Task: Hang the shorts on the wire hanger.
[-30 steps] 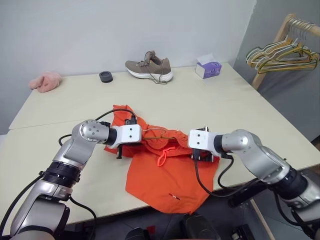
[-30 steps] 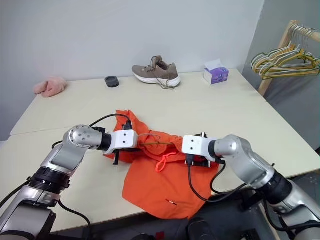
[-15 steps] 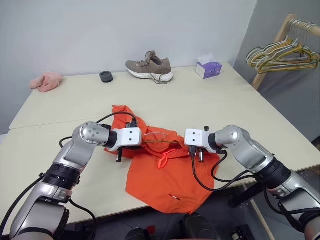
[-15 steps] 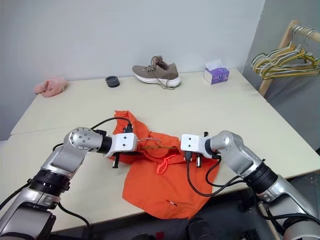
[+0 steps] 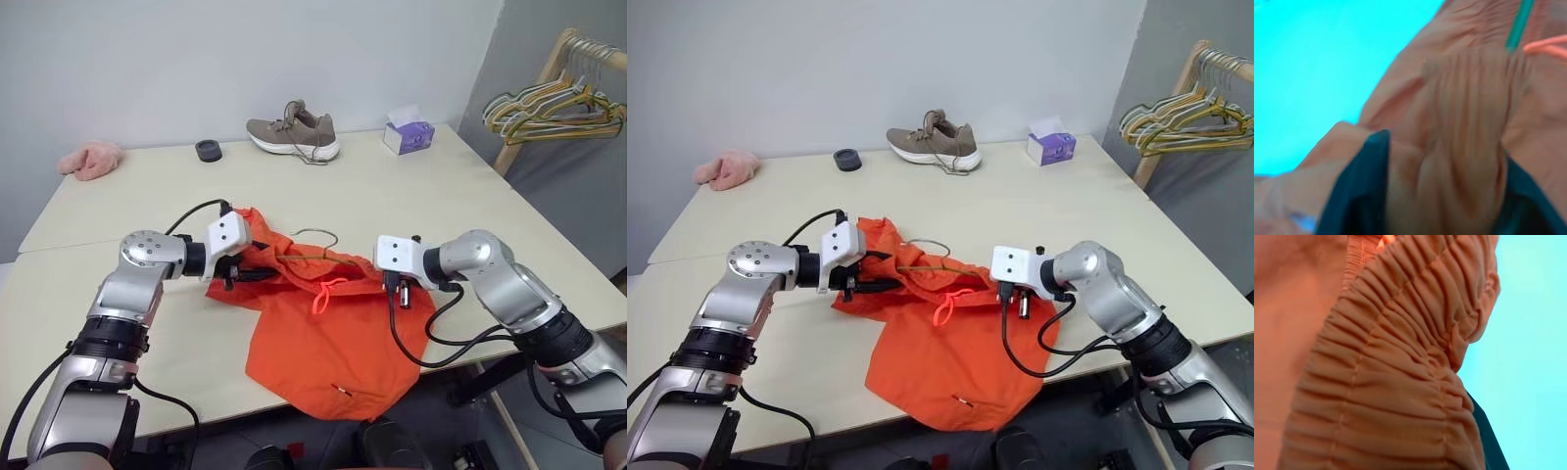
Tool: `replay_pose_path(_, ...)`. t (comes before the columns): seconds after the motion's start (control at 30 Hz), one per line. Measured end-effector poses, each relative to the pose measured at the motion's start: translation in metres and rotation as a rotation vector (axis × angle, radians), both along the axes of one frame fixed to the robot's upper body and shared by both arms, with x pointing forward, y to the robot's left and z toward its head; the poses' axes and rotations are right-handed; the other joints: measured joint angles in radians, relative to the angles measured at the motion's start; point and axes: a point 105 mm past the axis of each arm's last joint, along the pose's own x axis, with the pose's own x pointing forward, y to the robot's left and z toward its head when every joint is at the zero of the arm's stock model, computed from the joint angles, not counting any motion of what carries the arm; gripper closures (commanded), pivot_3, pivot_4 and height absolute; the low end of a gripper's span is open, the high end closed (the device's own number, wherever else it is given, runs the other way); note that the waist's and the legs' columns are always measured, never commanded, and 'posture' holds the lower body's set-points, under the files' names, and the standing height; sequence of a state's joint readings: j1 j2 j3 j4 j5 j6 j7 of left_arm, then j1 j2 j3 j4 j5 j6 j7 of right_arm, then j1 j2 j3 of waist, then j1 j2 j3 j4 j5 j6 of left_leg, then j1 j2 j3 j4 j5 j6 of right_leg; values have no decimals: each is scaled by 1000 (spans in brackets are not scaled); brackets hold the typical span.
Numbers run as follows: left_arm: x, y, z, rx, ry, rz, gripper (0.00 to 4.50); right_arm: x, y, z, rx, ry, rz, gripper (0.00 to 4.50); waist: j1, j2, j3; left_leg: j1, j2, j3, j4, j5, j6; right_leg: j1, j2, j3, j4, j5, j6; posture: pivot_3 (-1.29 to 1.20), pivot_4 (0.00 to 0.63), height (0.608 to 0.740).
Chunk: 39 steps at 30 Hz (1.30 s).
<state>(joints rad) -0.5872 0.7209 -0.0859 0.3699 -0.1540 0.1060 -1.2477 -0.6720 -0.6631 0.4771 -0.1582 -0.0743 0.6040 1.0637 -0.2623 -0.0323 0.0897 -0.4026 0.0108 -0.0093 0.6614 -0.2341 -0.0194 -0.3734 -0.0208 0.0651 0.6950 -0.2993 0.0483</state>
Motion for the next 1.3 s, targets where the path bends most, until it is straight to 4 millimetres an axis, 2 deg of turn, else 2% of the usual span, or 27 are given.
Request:
replay_pose_path(0.13,6,8,2,-17,-8,50,16,-3,-15,-4,-2,43,-46,4500,0,0,0,0,0,0,0,0,0,0,-1,0,0,0,0,-271,19,740)
replay_pose_path(0.23,7,7,4,-46,-9,55,16,-6,-21,-3,10,75,-75,4500,-3,0,0,0,0,-1,0,0,0,0,-1,0,0,0,0,-280,23,740)
replay_pose_path(0.37,8,2,19,-136,-19,46,16,-14,-29,-1,75,161,-140,4500,-5,0,0,-1,0,-2,0,0,0,0,-1,-1,0,0,0,-296,32,740)
replay_pose_path(0.5,10,10,34,-224,-24,101,16,-25,-56,-1,161,279,-303,4500,-9,0,0,-1,0,-2,0,0,0,0,-1,-1,0,0,0,-305,41,740)
replay_pose_path(0.57,8,8,41,-260,-14,99,16,-27,-68,2,206,302,-383,4500,-10,0,0,-1,0,-2,0,0,0,0,0,-1,0,-1,1,-312,45,740)
replay_pose_path(0.6,6,2,44,-286,3,84,16,-28,-74,3,233,311,-429,4500,-9,0,0,-1,0,-2,0,0,0,0,0,-1,0,-1,1,-318,47,740)
replay_pose_path(0.63,0,-13,52,-344,32,35,16,-33,-88,2,268,333,-509,4500,-4,0,0,-3,-1,-4,0,0,0,0,0,-3,-1,-1,1,-328,50,740)
replay_pose_path(0.67,-10,-30,61,-401,57,-36,16,-39,-104,-1,283,360,-598,4500,3,0,0,-5,-2,-4,0,0,0,0,0,-4,-2,-1,1,-336,52,740)
replay_pose_path(0.77,-36,-63,76,-454,116,-207,16,-57,-135,-5,330,416,-778,4500,5,1,0,-6,-2,-4,0,-1,0,-1,0,-3,-4,-1,1,-366,58,740)
replay_pose_path(0.9,-60,-94,73,-472,197,-355,16,-77,-171,-2,401,432,-984,4500,-11,2,0,-3,-2,-2,0,0,0,1,3,-1,-4,-4,6,-396,63,740)
replay_pose_path(1.1,-65,-116,67,-492,217,-404,16,-103,-216,-1,431,372,-1225,4500,-44,2,0,1,-1,2,-2,-1,0,5,6,3,-8,-4,5,-422,70,740)
replay_pose_path(1.23,-66,-134,68,-525,176,-433,16,-124,-244,-2,418,343,-1363,4500,-54,3,0,1,-1,7,-3,-3,3,6,6,6,-14,-4,5,-444,77,740)
replay_pose_path(1.3,-64,-142,71,-550,126,-432,16,-128,-259,3,427,302,-1426,4500,-67,3,0,1,-1,11,-2,-4,5,6,5,7,-15,-3,7,-445,79,740)
